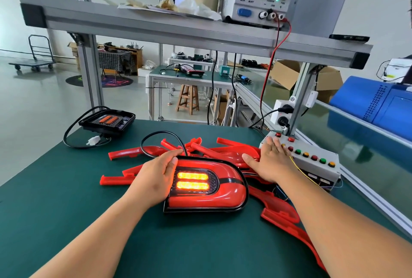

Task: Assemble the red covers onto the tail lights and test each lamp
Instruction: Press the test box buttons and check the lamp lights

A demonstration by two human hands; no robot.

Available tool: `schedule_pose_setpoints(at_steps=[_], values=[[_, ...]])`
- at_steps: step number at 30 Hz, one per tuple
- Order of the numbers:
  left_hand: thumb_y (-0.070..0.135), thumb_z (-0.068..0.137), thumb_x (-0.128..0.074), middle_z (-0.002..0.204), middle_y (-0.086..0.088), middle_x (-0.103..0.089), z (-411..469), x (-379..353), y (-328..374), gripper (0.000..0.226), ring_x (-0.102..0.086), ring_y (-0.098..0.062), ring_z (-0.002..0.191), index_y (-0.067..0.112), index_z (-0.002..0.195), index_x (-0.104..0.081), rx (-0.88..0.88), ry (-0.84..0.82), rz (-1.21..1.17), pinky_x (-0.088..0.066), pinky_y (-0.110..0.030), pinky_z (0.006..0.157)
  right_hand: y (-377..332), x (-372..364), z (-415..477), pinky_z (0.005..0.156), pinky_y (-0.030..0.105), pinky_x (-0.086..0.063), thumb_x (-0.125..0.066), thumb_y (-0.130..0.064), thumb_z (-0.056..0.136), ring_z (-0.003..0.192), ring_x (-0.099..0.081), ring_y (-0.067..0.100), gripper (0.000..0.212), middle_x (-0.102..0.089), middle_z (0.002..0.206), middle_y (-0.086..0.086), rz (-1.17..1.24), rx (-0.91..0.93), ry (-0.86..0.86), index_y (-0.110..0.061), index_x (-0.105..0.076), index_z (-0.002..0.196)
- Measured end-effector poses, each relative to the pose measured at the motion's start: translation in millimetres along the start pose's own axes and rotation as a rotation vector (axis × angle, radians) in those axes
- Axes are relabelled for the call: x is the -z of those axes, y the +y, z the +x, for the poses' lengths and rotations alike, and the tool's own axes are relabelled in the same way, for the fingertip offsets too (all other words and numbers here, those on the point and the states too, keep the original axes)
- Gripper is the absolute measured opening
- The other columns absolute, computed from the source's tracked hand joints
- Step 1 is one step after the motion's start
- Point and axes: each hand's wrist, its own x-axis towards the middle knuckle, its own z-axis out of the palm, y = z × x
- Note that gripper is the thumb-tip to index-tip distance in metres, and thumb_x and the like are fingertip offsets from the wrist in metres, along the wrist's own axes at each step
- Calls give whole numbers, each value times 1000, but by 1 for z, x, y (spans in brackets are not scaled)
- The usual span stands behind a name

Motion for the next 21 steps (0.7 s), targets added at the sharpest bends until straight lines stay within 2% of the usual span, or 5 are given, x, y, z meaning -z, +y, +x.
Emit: schedule_pose_setpoints(at_steps=[5, 10, 13, 17, 21], values=[[28, 104, -35, 133, 1, -59, 0, 0, -1, 37, -51, -15, 121, 27, 137, -51, 8, -2, -6, -35, -19, 90, -1, 0, -1, 122, 47, 5, -15, -80, 87, 149, 19, 23, 98, 13, 164, 6, 1, -9, 2, -11, 0, 156], [29, 103, -36, 132, 2, -59, 1, 0, -1, 37, -46, -4, 109, 28, 137, -51, 18, -5, -29, -34, -18, 88, 0, 4, 0, 119, 54, 6, -13, -83, 84, 149, 15, 34, 100, 10, 164, 3, -33, -45, -9, -17, -3, 157], [29, 103, -37, 130, 3, -60, 1, -1, -2, 36, -49, -7, 113, 29, 136, -53, 31, -1, -44, -33, -18, 90, 0, 5, 0, 118, 57, 5, -13, -84, 83, 149, 12, 36, 100, 8, 165, 2, -45, -49, -10, -17, -4, 157], [29, 103, -37, 131, 4, -59, 0, -1, -1, 36, -46, -3, 111, 28, 136, -53, 34, 3, -52, -30, -14, 89, 2, 2, -1, 116, 58, -6, -9, -83, 83, 149, 0, 37, 96, -3, 165, 4, -107, -32, 25, -19, -17, 155], [26, 103, -38, 131, 4, -61, 1, 0, 0, 36, -51, -8, 119, 23, 135, -55, 3, 18, -19, -28, -7, 85, 2, 1, -1, 116, 57, 0, -9, -83, 83, 150, 2, 39, 98, 0, 165, 5, -120, -19, 24, -17, -8, 156]])
